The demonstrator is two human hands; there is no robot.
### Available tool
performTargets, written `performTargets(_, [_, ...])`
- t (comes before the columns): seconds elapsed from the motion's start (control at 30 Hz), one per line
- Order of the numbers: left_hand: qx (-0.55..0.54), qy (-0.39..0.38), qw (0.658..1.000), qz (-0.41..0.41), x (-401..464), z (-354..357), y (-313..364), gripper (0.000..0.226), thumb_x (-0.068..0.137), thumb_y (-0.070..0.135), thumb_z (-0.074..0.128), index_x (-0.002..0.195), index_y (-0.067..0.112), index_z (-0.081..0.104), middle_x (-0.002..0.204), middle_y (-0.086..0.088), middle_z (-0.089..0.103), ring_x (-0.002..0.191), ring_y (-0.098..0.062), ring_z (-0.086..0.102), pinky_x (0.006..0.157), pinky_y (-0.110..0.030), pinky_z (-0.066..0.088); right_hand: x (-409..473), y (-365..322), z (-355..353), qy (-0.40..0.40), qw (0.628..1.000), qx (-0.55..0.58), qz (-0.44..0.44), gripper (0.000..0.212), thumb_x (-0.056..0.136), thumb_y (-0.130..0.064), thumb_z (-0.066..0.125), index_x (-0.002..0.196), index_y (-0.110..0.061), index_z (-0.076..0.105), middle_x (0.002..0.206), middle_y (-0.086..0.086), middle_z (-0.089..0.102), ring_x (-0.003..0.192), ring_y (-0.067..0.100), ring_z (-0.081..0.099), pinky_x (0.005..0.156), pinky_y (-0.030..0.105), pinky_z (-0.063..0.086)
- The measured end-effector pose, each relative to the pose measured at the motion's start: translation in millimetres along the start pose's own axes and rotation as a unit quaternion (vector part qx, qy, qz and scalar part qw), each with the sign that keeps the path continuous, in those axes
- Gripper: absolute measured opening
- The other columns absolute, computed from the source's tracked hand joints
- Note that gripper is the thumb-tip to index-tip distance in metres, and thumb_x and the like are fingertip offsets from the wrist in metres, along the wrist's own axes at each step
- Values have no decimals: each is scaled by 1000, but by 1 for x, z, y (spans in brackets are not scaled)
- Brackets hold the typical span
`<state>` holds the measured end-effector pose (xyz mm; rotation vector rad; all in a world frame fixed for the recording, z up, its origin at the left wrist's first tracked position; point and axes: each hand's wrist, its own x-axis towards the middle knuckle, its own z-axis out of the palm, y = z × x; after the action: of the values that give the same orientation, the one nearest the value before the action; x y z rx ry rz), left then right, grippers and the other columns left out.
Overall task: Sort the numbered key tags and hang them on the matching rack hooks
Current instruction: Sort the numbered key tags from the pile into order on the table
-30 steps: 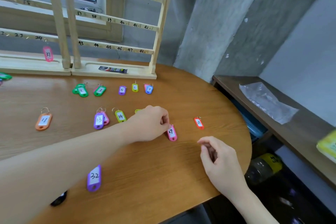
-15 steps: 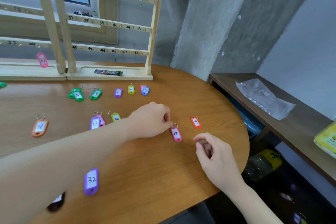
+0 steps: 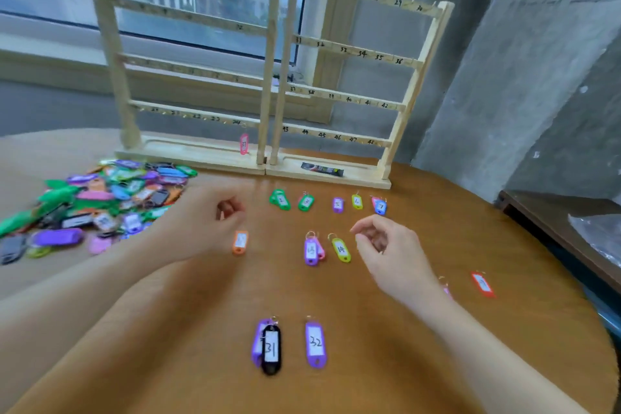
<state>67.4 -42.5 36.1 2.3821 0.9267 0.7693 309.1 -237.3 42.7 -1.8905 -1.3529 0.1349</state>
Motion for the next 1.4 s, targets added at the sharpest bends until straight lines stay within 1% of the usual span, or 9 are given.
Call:
performTargets(0.1, [-28,76,996,-30,-27,-35,-38,9,83,21,71,75,22,68,68,10,66,66,-13,59,62,-23,44,23,-37,35,-40,998,23,-47,15,92,-10,62,90,-22,70,73,-5,66,59,9,54,60,19,43])
performTargets(0.2, [-25,175,982,-71,-48,-61,-71,20,85,4,72,74,19,67,66,10,64,60,-9,54,55,-13,36,40,-73,68,-87,992,29,-89,14,92,-11,62,89,-23,69,73,-7,64,58,12,55,58,17,41])
performTargets(0.4, [52,298,945,-120,-64,-71,-100,10,87,5,70,82,13,70,69,10,59,72,2,56,65,-5,37,68,-123,134,-209,964,-37,-159,11,94,-16,62,93,-22,72,76,-11,63,66,4,54,64,16,43])
performTargets(0.57, [105,246,962,-60,-60,-68,-121,4,81,22,67,78,24,68,74,12,60,75,-20,57,75,-47,49,96,-139,179,-235,950,-84,-187,18,98,-18,59,108,-21,74,86,-16,60,73,3,54,72,25,45])
performTargets(0.77, [138,171,967,-128,-55,-64,-128,19,90,49,62,98,36,74,103,12,54,106,-17,43,87,-31,20,120,-149,211,-249,940,-120,-202,16,96,-29,65,111,-26,72,92,-5,64,83,14,58,80,41,53])
performTargets(0.93, [135,157,969,-133,-56,-63,-132,33,86,58,53,108,42,71,106,16,46,111,-15,41,91,-30,18,130,-158,222,-267,923,-173,-217,15,94,-39,68,106,-31,70,88,-9,59,86,13,56,79,39,52])
performTargets(1.17, [158,124,968,-152,-56,-62,-128,56,85,71,37,121,41,68,118,10,49,116,-16,37,99,-37,22,137,-158,221,-306,914,-166,-210,12,100,-33,61,106,-27,69,86,-13,54,84,10,54,74,31,46])
performTargets(1.27, [172,114,967,-149,-57,-62,-126,50,85,74,48,121,45,66,118,12,45,117,-15,35,97,-35,21,137,-155,220,-314,912,-158,-210,18,98,-36,64,110,-24,72,86,-14,54,84,8,55,75,29,47])
performTargets(1.4, [154,115,970,-150,-58,-64,-123,26,87,65,59,104,46,66,111,17,42,112,-11,33,93,-31,18,137,-151,220,-303,907,-193,-222,19,92,-41,69,108,-30,70,88,-13,52,84,11,55,77,39,54])
